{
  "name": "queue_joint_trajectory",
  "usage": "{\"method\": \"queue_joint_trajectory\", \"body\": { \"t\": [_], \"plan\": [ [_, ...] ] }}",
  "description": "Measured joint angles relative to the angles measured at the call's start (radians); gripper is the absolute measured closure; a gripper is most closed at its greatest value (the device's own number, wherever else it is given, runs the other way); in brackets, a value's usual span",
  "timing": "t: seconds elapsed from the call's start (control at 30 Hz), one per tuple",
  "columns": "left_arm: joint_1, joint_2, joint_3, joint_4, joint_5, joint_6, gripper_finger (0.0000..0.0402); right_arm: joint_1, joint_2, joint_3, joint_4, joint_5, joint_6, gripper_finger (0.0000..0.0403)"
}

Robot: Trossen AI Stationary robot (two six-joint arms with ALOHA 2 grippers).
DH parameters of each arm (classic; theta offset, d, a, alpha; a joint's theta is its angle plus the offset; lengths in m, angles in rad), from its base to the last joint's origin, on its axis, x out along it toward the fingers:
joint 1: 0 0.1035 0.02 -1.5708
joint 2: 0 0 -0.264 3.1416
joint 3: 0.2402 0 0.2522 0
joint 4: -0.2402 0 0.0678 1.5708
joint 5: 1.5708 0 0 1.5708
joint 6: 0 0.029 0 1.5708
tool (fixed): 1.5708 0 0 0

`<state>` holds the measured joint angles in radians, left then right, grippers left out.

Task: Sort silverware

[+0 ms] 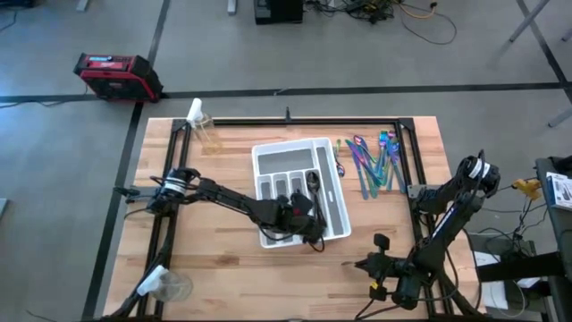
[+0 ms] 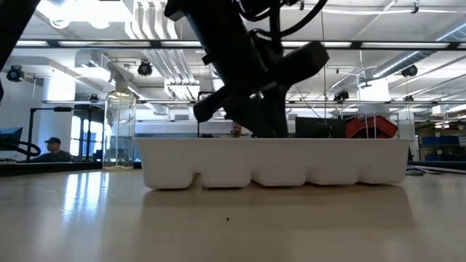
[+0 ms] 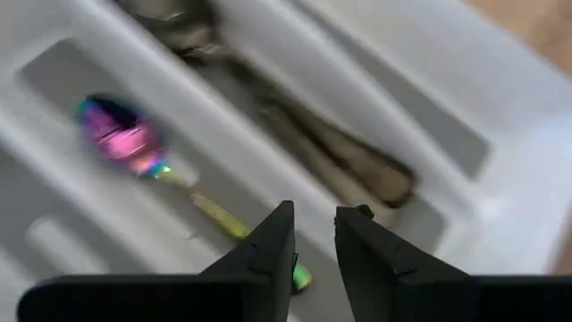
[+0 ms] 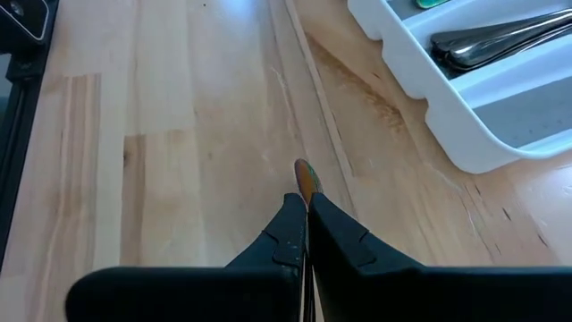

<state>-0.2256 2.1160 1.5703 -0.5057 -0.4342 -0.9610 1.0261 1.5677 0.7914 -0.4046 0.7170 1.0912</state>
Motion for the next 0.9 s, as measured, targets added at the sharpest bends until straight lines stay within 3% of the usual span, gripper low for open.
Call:
{"method": "queue_joint_trajectory", "body": {
  "t": [0.27, 0.47, 0.6, 0.77, 0.9],
  "plan": [
    [-0.009, -0.018, 0.000, -0.035, -0.003, 0.068, 0.0315, -0.004, -0.008, 0.000, 0.037, -0.010, -0.025, 0.0403],
    [-0.080, -0.056, 0.000, -0.020, -0.157, 0.180, 0.0313, -0.013, -0.072, 0.062, 0.041, 0.013, -0.155, 0.0403],
    [-0.154, -0.056, -0.007, 0.125, -0.246, 0.297, 0.0317, -0.037, -0.082, 0.071, 0.036, 0.017, -0.201, 0.0403],
    [-0.230, -0.011, -0.037, 0.394, -0.254, 0.444, 0.0321, -0.073, -0.071, 0.070, 0.043, 0.020, -0.202, 0.0403],
    [-0.258, 0.021, -0.042, 0.457, -0.256, 0.476, 0.0313, -0.079, -0.084, 0.093, 0.042, 0.062, -0.235, 0.0403]
  ]
}}
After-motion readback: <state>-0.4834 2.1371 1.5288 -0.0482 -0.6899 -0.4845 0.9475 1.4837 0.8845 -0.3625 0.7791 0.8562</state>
